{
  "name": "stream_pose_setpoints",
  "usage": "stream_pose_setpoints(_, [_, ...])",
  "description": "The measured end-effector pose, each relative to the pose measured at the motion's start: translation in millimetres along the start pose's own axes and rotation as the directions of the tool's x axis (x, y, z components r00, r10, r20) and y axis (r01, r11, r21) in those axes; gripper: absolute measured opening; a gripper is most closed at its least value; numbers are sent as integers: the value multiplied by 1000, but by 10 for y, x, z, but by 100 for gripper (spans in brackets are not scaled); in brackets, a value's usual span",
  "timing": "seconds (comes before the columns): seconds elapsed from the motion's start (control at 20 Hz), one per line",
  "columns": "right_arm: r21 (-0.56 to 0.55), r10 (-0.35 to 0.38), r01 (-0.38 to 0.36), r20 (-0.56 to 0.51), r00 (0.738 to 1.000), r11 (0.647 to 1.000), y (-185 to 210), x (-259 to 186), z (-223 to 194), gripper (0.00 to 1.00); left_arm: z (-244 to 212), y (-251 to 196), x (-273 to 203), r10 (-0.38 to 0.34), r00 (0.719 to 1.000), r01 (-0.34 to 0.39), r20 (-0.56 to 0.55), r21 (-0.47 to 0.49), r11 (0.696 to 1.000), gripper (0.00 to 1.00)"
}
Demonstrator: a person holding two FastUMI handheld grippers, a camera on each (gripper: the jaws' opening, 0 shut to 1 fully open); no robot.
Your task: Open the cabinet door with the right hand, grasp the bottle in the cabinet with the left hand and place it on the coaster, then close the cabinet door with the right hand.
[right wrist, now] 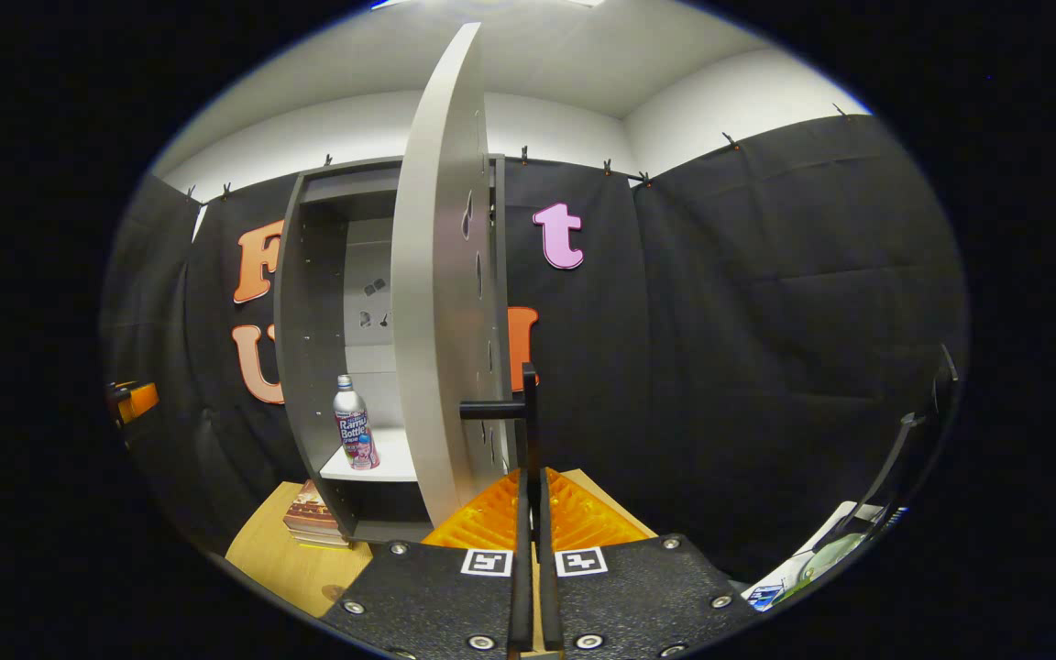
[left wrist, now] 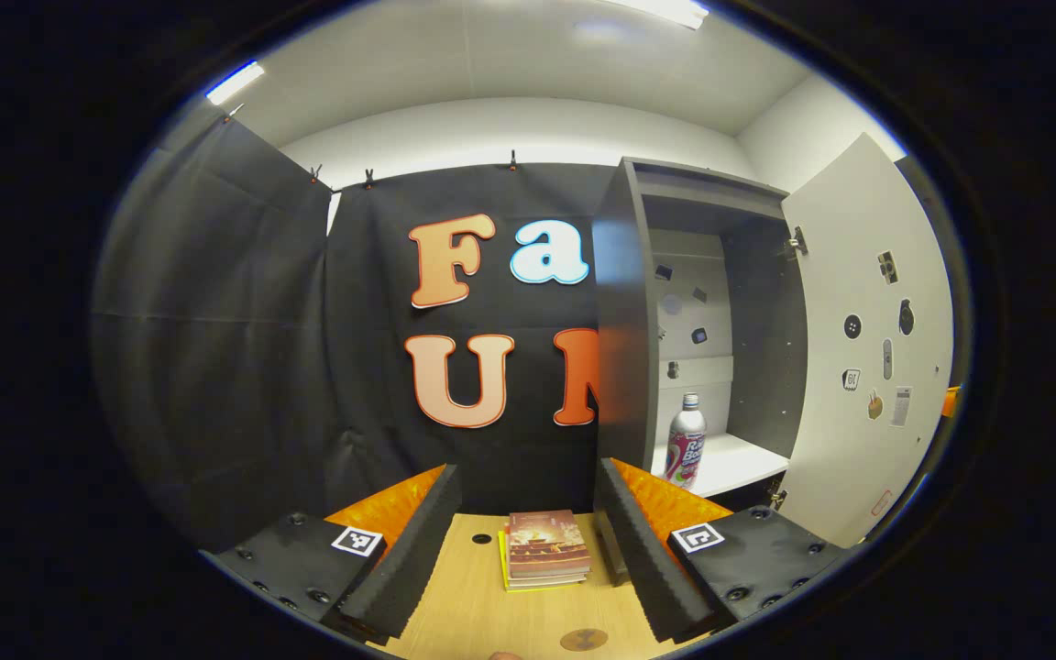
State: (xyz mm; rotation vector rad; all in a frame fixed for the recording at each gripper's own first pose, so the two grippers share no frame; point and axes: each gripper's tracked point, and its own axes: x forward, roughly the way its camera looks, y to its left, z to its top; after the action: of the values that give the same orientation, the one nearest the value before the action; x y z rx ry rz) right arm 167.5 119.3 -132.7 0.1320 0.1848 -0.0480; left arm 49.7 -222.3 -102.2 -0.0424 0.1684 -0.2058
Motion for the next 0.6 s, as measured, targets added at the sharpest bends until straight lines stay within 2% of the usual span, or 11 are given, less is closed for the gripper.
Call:
stream_pose_setpoints(0.2, [12, 38, -38, -25, 999, 999, -22, -33, -45, 4, -59, -445, 125, -31, 999, 31, -27, -1, 1000, 99])
stream_pose_setpoints(0.25, [-2, 35, -35, -29, 999, 999, -58, -56, -54, 10, -66, -571, 132, -40, 999, 40, -28, -1, 999, 99])
stream_pose_setpoints(0.3, [-16, 26, -27, -32, 999, 1000, -130, -52, -59, 6, -64, -694, 157, -49, 998, 49, -27, -1, 999, 99])
stream_pose_setpoints(0.4, [-21, 9, -10, -41, 999, 1000, -237, -65, -73, 6, -79, -947, 265, -68, 997, 68, -26, -2, 998, 98])
stream_pose_setpoints(0.6, [30, -28, 29, -35, 999, 999, -333, -78, -75, 16, -162, -1399, 494, -98, 995, 98, -36, -11, 995, 99])
